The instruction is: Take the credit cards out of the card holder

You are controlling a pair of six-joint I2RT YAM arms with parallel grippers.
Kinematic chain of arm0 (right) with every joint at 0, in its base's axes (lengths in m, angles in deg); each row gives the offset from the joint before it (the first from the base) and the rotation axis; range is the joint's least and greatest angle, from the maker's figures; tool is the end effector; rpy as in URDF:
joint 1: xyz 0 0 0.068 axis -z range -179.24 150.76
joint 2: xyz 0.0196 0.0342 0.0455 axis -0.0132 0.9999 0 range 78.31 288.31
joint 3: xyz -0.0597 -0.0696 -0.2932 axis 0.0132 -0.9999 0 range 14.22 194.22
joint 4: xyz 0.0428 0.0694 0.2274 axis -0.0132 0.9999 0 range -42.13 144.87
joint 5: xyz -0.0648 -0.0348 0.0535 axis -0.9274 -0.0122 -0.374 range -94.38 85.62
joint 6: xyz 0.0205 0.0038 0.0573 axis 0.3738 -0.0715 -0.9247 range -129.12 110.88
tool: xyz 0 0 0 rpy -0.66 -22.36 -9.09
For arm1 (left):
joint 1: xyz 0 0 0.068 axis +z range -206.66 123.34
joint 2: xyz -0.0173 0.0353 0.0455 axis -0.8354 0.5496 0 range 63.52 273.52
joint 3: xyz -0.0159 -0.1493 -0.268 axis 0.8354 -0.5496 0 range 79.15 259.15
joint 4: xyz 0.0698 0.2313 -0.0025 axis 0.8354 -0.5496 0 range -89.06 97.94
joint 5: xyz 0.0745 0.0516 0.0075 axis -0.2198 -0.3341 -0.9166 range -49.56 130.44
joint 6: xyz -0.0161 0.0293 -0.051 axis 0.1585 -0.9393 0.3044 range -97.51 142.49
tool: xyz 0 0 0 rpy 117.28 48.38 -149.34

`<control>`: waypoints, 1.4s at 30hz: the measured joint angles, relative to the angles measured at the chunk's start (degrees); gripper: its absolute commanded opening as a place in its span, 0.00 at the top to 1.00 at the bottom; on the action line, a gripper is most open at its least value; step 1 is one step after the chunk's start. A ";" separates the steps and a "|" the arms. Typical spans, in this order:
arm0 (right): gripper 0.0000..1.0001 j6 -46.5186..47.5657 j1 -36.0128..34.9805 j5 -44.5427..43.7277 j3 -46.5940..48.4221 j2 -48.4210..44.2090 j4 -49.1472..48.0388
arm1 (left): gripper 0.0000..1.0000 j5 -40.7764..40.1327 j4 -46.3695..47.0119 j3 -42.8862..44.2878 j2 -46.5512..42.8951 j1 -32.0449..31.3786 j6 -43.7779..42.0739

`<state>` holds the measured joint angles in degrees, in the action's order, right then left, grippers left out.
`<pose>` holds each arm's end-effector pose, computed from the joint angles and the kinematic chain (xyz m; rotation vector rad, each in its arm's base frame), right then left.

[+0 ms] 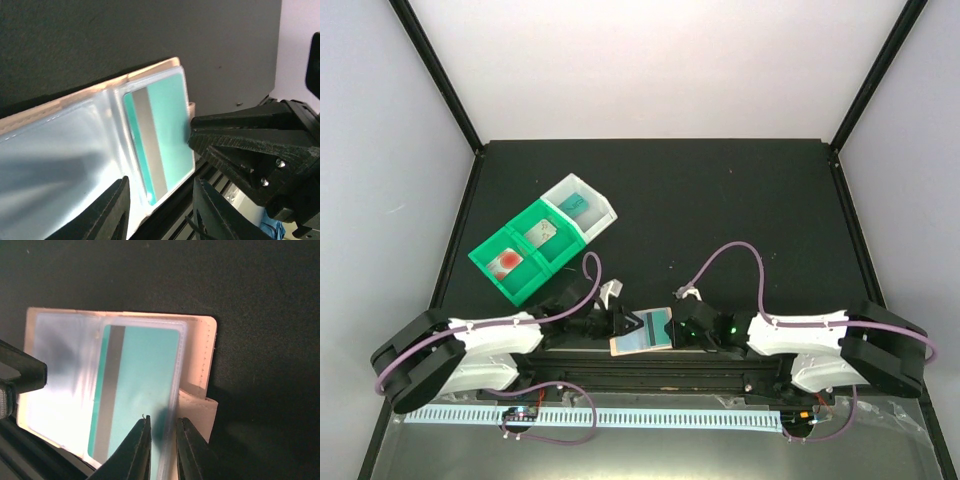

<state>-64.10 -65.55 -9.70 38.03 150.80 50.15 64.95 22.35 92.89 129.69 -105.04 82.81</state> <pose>0.0833 0.1796 0.1780 -0.2165 2.6209 0.7525 0.1014 -0.1426 0.1755 0.0036 2.6195 -1.3617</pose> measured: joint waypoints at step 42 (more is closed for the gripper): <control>0.98 -2.84 0.00 4.07 -0.87 3.48 -4.13 | 0.98 2.86 11.41 -1.11 12.59 -0.46 3.37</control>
<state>-66.95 -65.55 -5.64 37.16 154.27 46.02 67.81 33.76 91.77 142.28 -105.50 86.17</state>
